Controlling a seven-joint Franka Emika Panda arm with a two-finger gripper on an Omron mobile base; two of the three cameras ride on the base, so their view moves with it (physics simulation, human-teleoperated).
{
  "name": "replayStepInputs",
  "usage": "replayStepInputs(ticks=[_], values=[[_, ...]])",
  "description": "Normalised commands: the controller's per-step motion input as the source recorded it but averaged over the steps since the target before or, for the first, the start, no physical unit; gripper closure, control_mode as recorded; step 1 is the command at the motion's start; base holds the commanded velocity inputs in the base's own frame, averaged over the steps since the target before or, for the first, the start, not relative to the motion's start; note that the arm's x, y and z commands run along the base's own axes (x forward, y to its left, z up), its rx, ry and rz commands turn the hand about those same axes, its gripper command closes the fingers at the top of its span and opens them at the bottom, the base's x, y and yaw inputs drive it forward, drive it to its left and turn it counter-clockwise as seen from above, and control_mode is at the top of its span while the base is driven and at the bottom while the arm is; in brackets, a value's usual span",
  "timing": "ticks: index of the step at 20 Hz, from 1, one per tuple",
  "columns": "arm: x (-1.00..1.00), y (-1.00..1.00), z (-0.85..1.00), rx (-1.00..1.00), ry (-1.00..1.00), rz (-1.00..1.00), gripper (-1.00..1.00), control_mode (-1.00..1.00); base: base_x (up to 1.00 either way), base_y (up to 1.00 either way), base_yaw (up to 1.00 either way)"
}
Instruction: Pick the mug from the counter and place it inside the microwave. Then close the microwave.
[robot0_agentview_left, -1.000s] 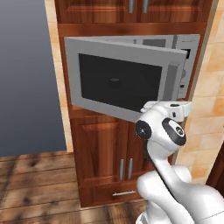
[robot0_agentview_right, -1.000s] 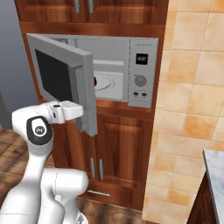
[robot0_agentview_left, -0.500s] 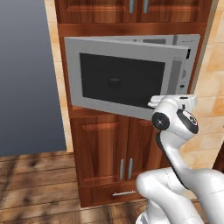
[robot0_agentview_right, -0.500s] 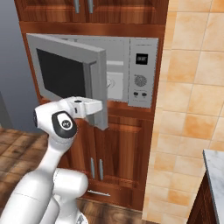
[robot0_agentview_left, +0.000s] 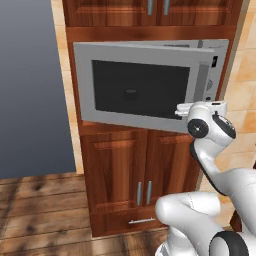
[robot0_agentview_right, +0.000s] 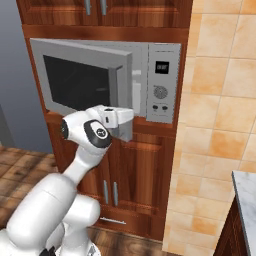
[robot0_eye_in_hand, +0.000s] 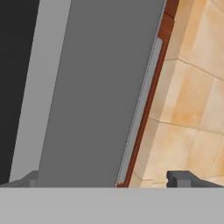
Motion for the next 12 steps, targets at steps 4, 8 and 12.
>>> replayStepInputs(ticks=[4, 8, 12], values=[[0.48, -0.46, 0.00, 0.00, 0.16, 0.05, -1.00, -1.00, 0.00, 0.00, 0.00], [0.43, -0.39, 0.00, 0.00, 0.15, 0.03, -1.00, -1.00, 0.00, 0.00, 0.00], [0.30, -0.28, 0.00, 0.00, 0.11, 0.00, -1.00, -1.00, 0.00, 0.00, 0.00]])
